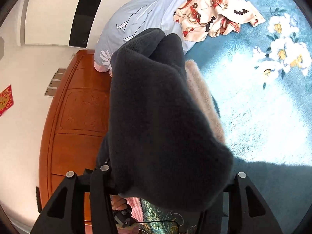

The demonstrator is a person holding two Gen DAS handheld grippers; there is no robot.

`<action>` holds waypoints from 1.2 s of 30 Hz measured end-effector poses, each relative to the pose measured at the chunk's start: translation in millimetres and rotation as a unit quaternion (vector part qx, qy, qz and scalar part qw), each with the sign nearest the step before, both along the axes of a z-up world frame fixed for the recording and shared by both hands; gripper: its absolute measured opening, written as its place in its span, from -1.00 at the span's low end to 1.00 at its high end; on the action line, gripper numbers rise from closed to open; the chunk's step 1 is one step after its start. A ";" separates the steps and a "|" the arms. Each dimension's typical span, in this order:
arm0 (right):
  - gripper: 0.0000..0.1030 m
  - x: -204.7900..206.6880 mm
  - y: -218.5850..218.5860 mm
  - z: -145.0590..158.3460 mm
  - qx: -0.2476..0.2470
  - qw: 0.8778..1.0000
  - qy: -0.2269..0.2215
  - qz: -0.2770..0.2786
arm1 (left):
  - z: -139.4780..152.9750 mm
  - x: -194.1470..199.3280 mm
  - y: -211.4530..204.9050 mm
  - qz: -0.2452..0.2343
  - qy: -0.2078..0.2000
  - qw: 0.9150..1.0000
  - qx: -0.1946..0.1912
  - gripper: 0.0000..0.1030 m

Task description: Fold clothes

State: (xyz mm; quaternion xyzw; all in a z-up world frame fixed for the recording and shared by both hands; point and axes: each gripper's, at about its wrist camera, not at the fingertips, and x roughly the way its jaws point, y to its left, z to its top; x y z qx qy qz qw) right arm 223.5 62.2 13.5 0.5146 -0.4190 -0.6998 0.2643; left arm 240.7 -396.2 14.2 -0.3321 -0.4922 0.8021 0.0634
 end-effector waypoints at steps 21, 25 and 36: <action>0.30 38.8 90.5 23.7 0.058 0.985 0.036 -0.161 | 94.7 40.4 -7.0 0.094 -0.116 0.977 -0.153 0.48; 0.30 41.8 69.3 58.3 0.107 0.981 0.093 -0.131 | 129.6 42.4 16.4 0.089 -0.075 0.966 -0.233 0.48; 0.30 39.9 -21.2 91.2 0.228 0.952 0.197 0.047 | 167.3 32.0 108.0 -0.061 0.045 0.937 -0.340 0.55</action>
